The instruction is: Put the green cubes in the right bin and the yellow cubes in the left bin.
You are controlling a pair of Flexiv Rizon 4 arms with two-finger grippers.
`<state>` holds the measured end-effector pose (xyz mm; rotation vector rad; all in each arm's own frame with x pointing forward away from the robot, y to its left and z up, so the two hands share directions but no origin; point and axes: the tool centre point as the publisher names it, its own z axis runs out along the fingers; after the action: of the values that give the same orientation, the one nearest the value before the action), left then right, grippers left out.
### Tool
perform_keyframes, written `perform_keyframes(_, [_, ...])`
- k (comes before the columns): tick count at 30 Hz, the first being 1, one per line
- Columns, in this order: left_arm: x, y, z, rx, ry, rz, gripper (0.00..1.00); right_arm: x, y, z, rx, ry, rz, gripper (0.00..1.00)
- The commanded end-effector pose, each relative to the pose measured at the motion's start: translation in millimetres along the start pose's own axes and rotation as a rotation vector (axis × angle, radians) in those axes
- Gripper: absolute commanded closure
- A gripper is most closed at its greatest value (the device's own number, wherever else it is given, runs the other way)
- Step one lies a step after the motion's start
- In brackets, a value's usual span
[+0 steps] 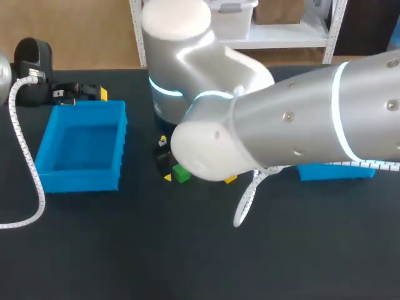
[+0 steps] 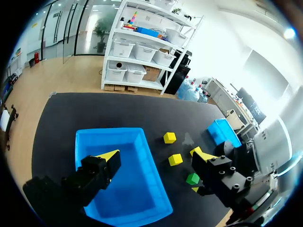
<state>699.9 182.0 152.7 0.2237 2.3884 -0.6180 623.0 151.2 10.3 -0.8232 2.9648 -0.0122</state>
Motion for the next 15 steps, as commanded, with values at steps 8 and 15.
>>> perform_keyframes(8, [1.4, 2.5, 0, 0.011, -0.006, 0.002, 0.00, -7, 10, 28, 0.037, 0.008, 0.019, 0.54])
perform_keyframes(15, [1.4, 2.5, 0, 0.011, -0.006, 0.002, 0.00, -10, 4, 32, 0.051, -0.004, 0.023, 1.00])
